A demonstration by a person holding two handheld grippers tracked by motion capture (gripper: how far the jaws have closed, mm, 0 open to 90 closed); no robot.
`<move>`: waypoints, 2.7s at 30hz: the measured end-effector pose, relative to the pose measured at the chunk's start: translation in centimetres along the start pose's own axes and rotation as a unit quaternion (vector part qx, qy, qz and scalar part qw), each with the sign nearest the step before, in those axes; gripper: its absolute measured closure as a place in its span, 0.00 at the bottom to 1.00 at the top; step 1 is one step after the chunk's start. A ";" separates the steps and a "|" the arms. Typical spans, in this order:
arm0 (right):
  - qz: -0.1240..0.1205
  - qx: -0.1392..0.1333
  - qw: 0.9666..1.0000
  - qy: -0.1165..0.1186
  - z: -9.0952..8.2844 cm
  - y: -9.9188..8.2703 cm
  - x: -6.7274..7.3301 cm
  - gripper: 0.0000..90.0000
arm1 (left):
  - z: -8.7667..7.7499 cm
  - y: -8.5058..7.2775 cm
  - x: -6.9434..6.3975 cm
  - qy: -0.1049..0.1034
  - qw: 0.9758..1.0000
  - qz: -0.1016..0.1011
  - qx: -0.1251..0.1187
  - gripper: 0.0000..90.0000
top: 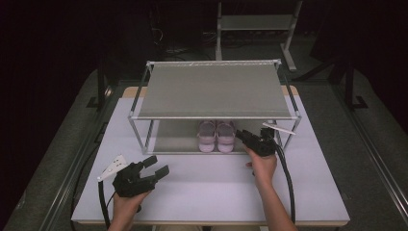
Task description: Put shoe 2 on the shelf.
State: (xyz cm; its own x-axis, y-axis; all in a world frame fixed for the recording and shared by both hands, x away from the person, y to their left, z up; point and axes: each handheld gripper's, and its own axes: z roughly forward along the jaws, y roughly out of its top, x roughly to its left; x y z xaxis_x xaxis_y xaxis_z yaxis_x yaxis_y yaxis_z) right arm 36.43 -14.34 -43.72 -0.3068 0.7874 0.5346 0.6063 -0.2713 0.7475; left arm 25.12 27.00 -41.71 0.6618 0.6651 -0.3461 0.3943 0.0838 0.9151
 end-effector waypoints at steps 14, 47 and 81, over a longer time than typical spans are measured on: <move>-0.001 0.012 1.000 0.008 -1.5 -0.6 -0.6 0.56 | 0.1 0.0 -0.3 -0.008 1.000 -0.004 -0.003 0.29; 0.007 0.029 1.000 -0.006 -4.1 -2.3 -1.6 0.49 | 0.3 0.0 -0.4 -0.008 1.000 0.000 0.000 0.29; -0.010 0.063 0.998 0.024 -8.4 -3.7 -3.6 0.42 | 0.1 0.1 -0.4 -0.004 1.000 0.004 -0.001 0.29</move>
State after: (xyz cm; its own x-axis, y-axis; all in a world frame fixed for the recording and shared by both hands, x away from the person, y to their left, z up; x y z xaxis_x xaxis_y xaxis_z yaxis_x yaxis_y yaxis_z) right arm 29.16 -20.81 -45.08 -0.3526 0.7642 0.5401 0.6866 -0.1809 0.7042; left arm 24.97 26.66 -41.51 0.6697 0.6604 -0.3396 0.3874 0.0795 0.9185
